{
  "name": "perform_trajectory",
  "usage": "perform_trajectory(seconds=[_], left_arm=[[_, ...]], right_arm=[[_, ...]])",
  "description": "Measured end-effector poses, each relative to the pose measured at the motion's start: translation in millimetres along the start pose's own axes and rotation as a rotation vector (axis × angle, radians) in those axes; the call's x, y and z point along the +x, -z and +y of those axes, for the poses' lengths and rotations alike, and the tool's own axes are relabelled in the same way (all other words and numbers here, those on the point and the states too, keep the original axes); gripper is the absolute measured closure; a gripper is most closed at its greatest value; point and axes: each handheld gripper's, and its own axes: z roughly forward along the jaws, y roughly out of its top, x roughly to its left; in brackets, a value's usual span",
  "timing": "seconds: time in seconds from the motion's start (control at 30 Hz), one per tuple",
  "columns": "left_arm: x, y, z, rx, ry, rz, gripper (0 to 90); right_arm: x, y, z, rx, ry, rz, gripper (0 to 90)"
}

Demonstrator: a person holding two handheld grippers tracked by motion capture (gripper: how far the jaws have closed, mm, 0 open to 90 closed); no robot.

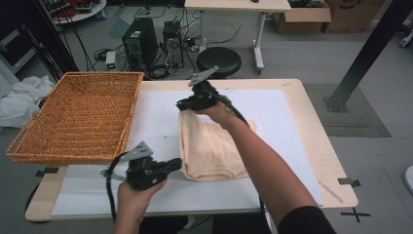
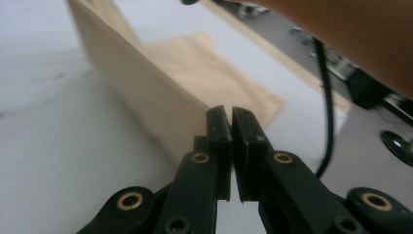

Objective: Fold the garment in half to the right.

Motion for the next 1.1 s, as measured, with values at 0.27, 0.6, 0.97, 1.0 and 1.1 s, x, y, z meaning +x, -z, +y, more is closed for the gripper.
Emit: perform_trajectory(seconds=[0.27, 0.6, 0.97, 1.0, 1.1], left_arm=[[-40.7, -88.2, 43.8, 0.063, -0.072, -0.217, 86.9], [-45.8, -215.5, 28.1, 0.109, -0.016, -0.227, 41.1], [-10.3, -106.5, 51.6, -0.001, -0.129, -0.094, 29.7], [-6.1, -98.7, 52.1, -0.002, -0.131, -0.075, 28.8], [2.6, -82.6, 52.9, -0.008, -0.149, -0.044, 27.5]], right_arm=[[-23.3, 91.1, -44.1, 0.019, -0.053, -0.105, 82.2], [-34.6, 193.0, -129.9, -0.018, -0.217, -0.457, 42.1], [10.7, 256.3, -168.5, -0.135, -0.196, -0.548, 32.2], [13.2, 256.6, -167.9, -0.155, -0.199, -0.544, 29.2], [20.2, 256.4, -163.0, -0.174, -0.195, -0.538, 24.5]])
